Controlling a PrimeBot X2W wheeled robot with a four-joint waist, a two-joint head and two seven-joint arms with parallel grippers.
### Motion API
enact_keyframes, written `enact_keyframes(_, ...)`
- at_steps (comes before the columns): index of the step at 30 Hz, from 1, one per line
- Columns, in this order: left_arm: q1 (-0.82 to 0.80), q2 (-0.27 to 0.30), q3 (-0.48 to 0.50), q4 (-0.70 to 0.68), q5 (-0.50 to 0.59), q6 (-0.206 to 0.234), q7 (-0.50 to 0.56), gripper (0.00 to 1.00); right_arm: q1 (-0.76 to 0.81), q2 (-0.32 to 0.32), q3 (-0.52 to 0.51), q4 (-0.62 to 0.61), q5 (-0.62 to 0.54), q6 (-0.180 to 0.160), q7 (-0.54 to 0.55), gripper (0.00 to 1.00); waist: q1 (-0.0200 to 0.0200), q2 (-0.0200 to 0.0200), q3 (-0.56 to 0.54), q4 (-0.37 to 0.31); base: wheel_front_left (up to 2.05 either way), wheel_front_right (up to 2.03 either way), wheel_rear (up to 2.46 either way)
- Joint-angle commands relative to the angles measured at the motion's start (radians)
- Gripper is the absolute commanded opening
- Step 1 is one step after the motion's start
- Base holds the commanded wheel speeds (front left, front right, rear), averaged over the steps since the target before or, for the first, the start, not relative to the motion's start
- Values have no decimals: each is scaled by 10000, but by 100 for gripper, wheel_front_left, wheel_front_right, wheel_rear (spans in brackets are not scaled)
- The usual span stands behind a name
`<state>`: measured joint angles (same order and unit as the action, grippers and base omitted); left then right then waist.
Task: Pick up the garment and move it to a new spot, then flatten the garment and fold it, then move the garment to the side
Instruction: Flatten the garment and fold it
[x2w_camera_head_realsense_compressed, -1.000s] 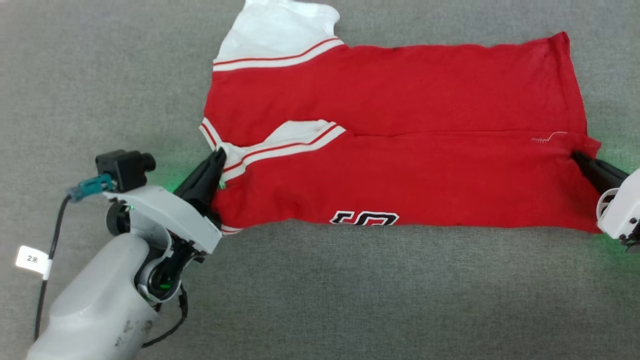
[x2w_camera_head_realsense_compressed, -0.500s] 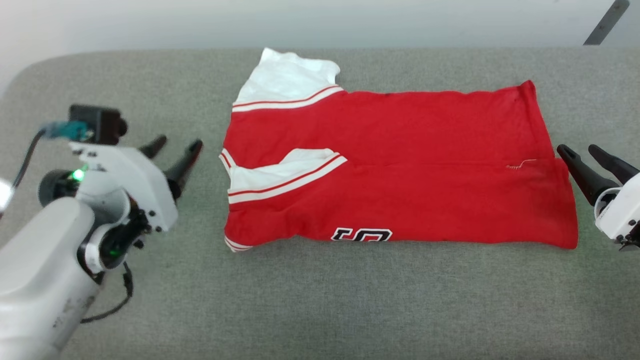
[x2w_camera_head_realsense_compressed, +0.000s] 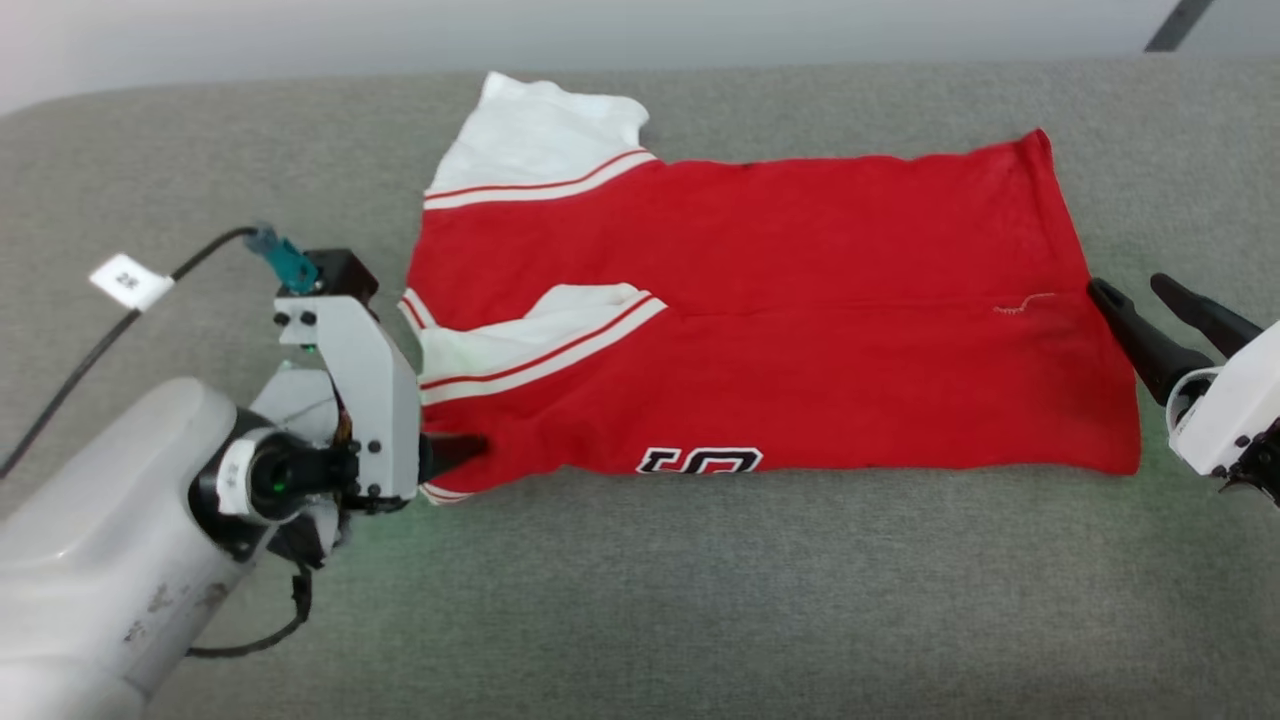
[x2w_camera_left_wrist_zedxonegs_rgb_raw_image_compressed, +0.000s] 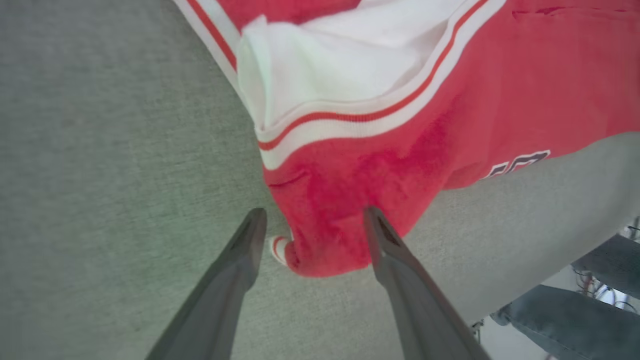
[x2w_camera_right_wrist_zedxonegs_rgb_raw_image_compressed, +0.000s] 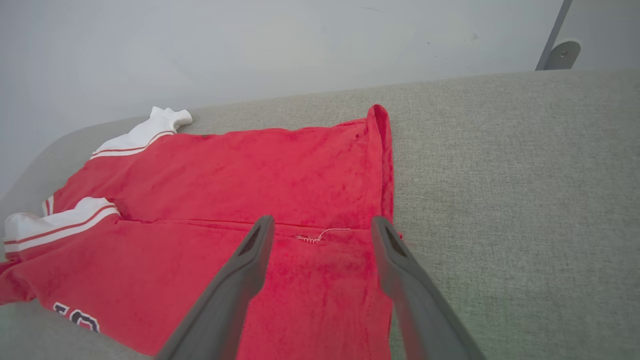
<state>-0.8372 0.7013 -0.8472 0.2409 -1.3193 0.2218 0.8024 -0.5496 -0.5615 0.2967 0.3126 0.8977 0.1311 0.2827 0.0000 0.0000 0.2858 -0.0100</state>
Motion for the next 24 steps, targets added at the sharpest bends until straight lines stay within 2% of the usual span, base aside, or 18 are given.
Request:
enact_keyframes(1, 98, 1, -34, 258, 15, -146, 62, 100, -128, 11, 25, -52, -7, -7, -18, 100, 0, 0, 232, -234, 0, 0, 0)
enact_keyframes(5, 304, -352, -25, 965, -401, -500, 204, 100, -210, -34, 68, -134, 19, -7, -46, 100, 0, 0, 404, -403, 0, 0, 0)
enact_keyframes(9, 409, -515, -173, 1395, -369, -733, 149, 100, -255, -96, 76, -225, 27, -7, -30, 100, 0, 0, 513, -472, 0, 0, 0)
enact_keyframes(10, 440, -619, -228, 1514, -362, -870, 113, 90, -251, -125, 99, -250, 8, -7, 8, 100, 0, 0, 530, -484, 0, 0, 0)
enact_keyframes(12, 488, -802, -248, 1719, -387, -1110, -2, 8, -240, -197, 183, -360, -45, -7, 120, 100, 0, 0, 556, -502, 0, 0, 0)
enact_keyframes(13, 509, -897, -265, 1799, -422, -1214, -8, 0, -233, -260, 246, -434, -64, -7, 218, 100, 0, 0, 563, -500, 0, 0, 0)
enact_keyframes(15, 512, -1030, -320, 1914, -402, -1389, -26, 0, -200, -454, 431, -596, -56, -7, 611, 100, 0, 0, 561, -485, 0, 0, 0)
enact_keyframes(20, 363, -1171, -311, 2160, -272, -1719, -272, 0, -235, -1304, 1216, -1150, 163, -7, 2559, 100, 0, 0, 558, -375, 0, 0, 0)
enact_keyframes(24, 200, -1302, -345, 2187, -167, -1924, -373, 0, -680, -1947, 1701, -1310, -299, -7, 3982, 100, 0, 0, 654, -250, 0, 0, 0)
